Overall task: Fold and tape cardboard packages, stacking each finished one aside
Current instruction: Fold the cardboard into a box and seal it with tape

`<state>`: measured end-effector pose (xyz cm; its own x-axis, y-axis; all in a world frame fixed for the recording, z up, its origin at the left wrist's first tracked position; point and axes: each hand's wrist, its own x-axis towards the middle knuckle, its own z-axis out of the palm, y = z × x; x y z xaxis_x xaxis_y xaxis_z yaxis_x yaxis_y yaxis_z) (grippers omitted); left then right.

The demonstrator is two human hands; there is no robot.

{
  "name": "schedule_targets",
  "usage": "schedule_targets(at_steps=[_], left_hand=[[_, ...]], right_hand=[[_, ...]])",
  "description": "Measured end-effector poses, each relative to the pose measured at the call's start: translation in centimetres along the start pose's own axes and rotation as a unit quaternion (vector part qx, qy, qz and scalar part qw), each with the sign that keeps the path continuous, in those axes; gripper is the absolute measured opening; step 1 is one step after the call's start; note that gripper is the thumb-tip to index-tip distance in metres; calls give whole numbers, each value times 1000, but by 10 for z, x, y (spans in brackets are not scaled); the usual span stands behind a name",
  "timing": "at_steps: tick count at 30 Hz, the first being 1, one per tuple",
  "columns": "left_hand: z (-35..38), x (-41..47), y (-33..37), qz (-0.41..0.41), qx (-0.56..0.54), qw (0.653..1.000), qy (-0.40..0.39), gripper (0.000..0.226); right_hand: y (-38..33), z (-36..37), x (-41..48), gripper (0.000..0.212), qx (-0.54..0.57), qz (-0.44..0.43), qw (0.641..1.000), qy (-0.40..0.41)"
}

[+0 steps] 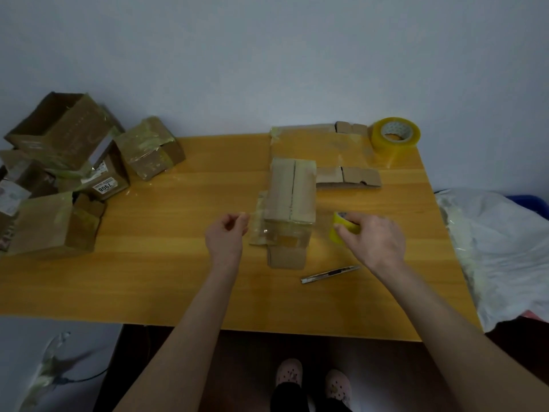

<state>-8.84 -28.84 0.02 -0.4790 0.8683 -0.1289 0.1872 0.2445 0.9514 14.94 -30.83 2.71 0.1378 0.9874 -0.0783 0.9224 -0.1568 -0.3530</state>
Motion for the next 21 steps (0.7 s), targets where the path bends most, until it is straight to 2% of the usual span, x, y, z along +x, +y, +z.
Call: schedule_targets(at_steps=[7, 13, 17, 21], left_hand=[[11, 21, -18, -28, 22, 999, -22, 12], [39, 32, -30, -81, -14, 995, -47, 9], [48, 32, -37, -114, -53, 991, -36, 9], [49, 42, -46, -112, -4, 992, -52, 46]], right_hand=[[-6, 15, 12, 41, -9, 13, 1000, -12], [-16, 29, 27, 43, -15, 19, 999, -36], [-24, 37, 34, 43, -6, 17, 999, -46], [-24, 37, 35, 43, -9, 16, 999, -43]])
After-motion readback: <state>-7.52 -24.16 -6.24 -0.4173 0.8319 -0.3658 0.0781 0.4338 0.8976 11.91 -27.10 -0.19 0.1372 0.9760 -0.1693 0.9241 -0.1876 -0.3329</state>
